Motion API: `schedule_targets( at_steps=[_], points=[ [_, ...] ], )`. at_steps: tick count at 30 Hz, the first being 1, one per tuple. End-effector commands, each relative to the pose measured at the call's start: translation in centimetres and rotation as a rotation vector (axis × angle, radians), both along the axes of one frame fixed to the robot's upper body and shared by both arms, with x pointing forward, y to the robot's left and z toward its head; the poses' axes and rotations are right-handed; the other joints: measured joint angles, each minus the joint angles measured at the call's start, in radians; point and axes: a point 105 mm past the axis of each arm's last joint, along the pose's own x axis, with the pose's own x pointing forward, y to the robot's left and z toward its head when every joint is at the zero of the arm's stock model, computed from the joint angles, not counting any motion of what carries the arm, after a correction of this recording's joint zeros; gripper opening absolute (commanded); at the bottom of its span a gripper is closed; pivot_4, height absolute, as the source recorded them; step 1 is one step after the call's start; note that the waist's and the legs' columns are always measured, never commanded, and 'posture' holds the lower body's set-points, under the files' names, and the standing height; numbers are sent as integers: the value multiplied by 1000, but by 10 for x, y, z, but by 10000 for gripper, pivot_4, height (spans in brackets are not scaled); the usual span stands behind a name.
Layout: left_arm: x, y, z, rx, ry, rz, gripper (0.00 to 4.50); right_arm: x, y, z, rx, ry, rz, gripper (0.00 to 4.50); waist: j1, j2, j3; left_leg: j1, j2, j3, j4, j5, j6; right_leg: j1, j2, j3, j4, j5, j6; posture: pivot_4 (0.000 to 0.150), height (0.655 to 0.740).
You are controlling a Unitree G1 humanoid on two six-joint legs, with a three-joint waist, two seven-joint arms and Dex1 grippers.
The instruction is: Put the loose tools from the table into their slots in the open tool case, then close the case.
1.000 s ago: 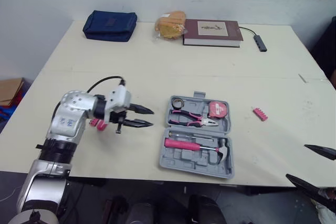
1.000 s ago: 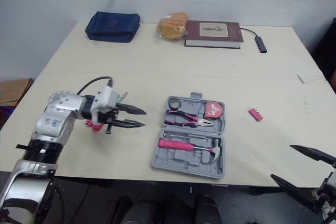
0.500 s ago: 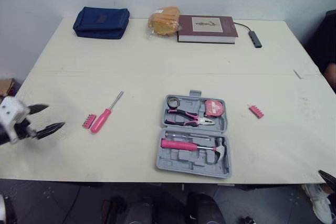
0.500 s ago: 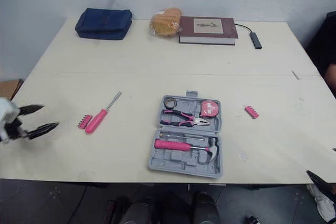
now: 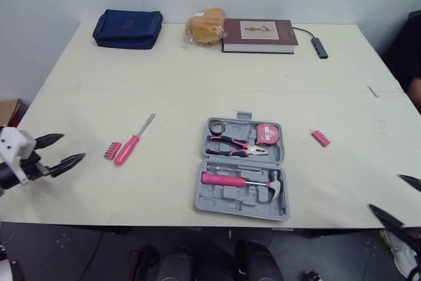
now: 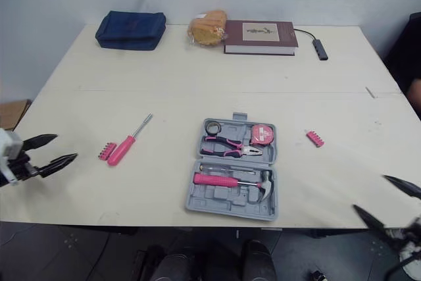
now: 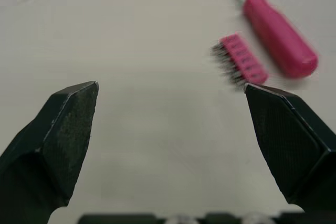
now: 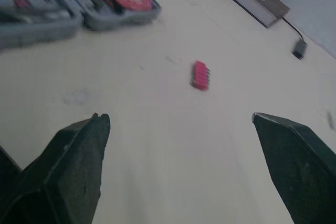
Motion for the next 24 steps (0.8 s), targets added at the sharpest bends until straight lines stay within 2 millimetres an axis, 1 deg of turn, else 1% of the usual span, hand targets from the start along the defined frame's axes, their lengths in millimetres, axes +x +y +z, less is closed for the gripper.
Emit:
schedule_targets(
  at_steps=[1,2,4,7,8,9,13,18,21,24],
  points=[
    [3,-19,8,-2,-8,-38,44823,10,36,20,81,-59,83,45000,-2,0,0,0,0,0,0,0,0,0,0,0,3,0,0,1500,7400],
    [5,-24,6,-5,1,-34,44823,14,48,25,93,-72,119,45000,-3,0,0,0,0,0,0,0,0,0,0,0,3,0,0,1500,7400],
    [6,-29,3,-2,9,-12,44823,18,64,30,101,-82,162,45000,-3,-1,1,0,0,1,0,0,1,0,0,0,3,0,0,1500,7400],
    [8,-26,-9,18,20,72,44823,23,85,36,119,-109,222,45000,-4,-1,1,0,0,1,0,1,2,0,1,0,3,0,0,1500,7400],
    [8,-25,-12,-10,21,106,44823,23,90,37,128,-111,235,45000,-4,-1,1,0,0,1,0,1,3,0,1,0,3,0,0,1500,7400],
    [10,-23,-14,-12,16,141,44823,22,92,37,131,-106,243,45000,-3,-2,1,0,0,1,0,2,4,0,1,0,3,0,0,1500,7400],
    [11,-21,-21,-5,29,180,44823,21,92,34,134,-88,238,45000,3,-6,1,0,0,2,0,2,5,0,2,0,3,0,0,1500,7400],
    [15,-40,-29,-65,52,138,44823,21,97,34,129,-83,251,45000,14,-6,1,0,0,3,1,0,2,0,1,1,-1,0,0,1500,7400],
    [17,-42,-30,-139,59,161,44823,20,108,40,128,-100,275,45000,14,-6,1,0,0,3,1,0,2,0,1,1,-1,0,0,1500,7400],
    [14,-46,-37,-111,86,137,44823,21,113,44,131,-102,280,45000,13,-6,1,0,1,3,1,0,2,0,2,1,-1,0,0,1500,7400]
  ],
)
